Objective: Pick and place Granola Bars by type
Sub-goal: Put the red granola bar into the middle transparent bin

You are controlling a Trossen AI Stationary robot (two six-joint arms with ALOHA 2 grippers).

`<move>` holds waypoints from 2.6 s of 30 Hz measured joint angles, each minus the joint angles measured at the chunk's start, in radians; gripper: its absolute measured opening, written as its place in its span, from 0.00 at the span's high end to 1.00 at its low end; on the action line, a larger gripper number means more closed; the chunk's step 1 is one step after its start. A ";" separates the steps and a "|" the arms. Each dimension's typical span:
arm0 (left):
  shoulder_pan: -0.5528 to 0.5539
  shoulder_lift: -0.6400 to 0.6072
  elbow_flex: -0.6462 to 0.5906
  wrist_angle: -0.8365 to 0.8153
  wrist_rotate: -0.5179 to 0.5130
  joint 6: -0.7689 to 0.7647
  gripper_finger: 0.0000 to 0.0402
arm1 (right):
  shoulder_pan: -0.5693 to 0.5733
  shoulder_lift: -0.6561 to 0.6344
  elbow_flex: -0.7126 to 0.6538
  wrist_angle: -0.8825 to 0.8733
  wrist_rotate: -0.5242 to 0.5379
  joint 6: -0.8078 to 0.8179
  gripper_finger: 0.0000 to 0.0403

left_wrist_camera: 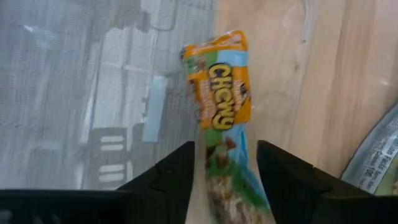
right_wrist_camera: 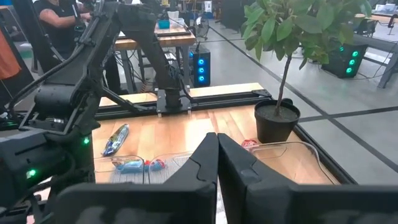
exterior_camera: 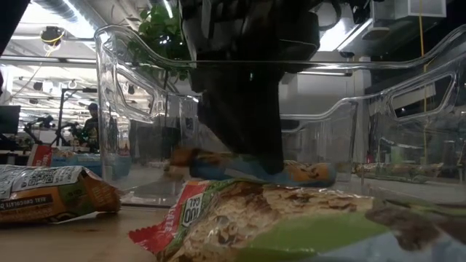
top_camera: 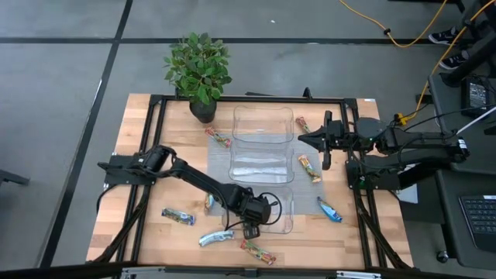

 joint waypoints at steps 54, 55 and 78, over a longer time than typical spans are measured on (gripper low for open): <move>-0.132 -0.614 0.001 -0.799 -0.510 -0.714 0.52 | 0.000 0.000 0.000 -0.006 0.001 -0.003 0.98; -0.136 -0.608 0.001 -0.807 -0.514 -0.731 0.52 | 0.000 0.000 0.000 -0.006 0.001 -0.003 0.98; -0.388 -0.320 -0.077 -0.934 -0.406 -1.211 0.57 | 0.000 0.006 0.000 -0.006 0.013 -0.004 0.98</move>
